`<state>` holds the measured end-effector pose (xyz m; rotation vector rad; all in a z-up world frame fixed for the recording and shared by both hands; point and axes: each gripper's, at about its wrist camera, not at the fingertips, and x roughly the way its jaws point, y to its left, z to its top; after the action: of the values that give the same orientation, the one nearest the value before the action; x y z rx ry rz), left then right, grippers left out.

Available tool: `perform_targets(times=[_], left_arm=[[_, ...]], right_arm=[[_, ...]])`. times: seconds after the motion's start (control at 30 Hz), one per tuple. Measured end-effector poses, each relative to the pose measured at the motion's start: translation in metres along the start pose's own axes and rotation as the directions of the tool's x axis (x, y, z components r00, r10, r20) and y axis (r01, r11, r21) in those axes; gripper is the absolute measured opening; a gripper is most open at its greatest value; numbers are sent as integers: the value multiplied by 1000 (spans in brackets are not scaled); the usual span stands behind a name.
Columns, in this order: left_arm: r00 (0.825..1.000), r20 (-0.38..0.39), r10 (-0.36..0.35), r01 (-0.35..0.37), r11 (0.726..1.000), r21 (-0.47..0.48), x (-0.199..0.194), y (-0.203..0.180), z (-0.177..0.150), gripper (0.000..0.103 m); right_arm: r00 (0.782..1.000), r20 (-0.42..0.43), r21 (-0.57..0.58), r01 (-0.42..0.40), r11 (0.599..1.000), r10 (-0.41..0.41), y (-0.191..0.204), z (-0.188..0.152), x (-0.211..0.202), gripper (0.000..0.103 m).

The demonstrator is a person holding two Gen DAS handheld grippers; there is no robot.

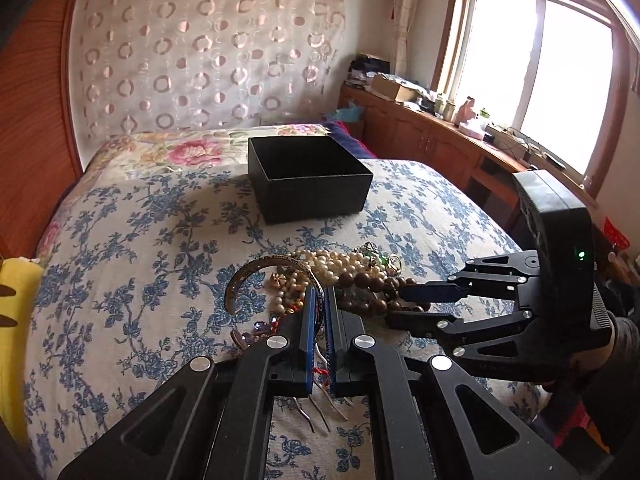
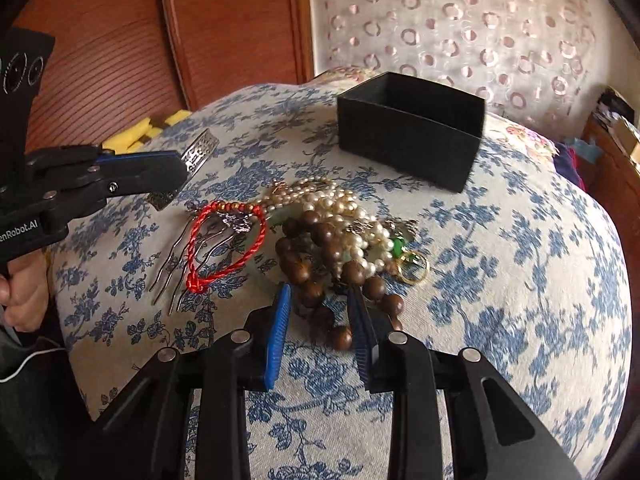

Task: Organize jewelry
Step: 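Grasp the brown bead bracelet with the right tool while the left tool grasps the silver bangle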

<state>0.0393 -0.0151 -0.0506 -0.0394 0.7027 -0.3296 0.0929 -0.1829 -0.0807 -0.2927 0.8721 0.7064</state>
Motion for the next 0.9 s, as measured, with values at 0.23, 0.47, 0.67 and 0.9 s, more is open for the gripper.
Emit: perform_targets(times=[0.23, 0.47, 0.67, 0.9], left_arm=[[1000, 7, 7, -7, 1000, -2, -2, 3, 3, 3], [1000, 21, 14, -14, 1000, 6, -3, 5, 12, 3], [1000, 26, 11, -11, 1000, 18, 3, 6, 25, 3], [1000, 29, 1, -2, 999, 40, 19, 6, 46, 3]], right_arm=[[999, -39, -41, -33, 999, 32, 3, -2, 6, 15], [998, 50, -5, -32, 999, 33, -7, 8, -22, 15], [989, 149, 13, -7, 1000, 5, -23, 32, -56, 15], [977, 210, 31, 26, 999, -32, -45, 56, -77, 15]])
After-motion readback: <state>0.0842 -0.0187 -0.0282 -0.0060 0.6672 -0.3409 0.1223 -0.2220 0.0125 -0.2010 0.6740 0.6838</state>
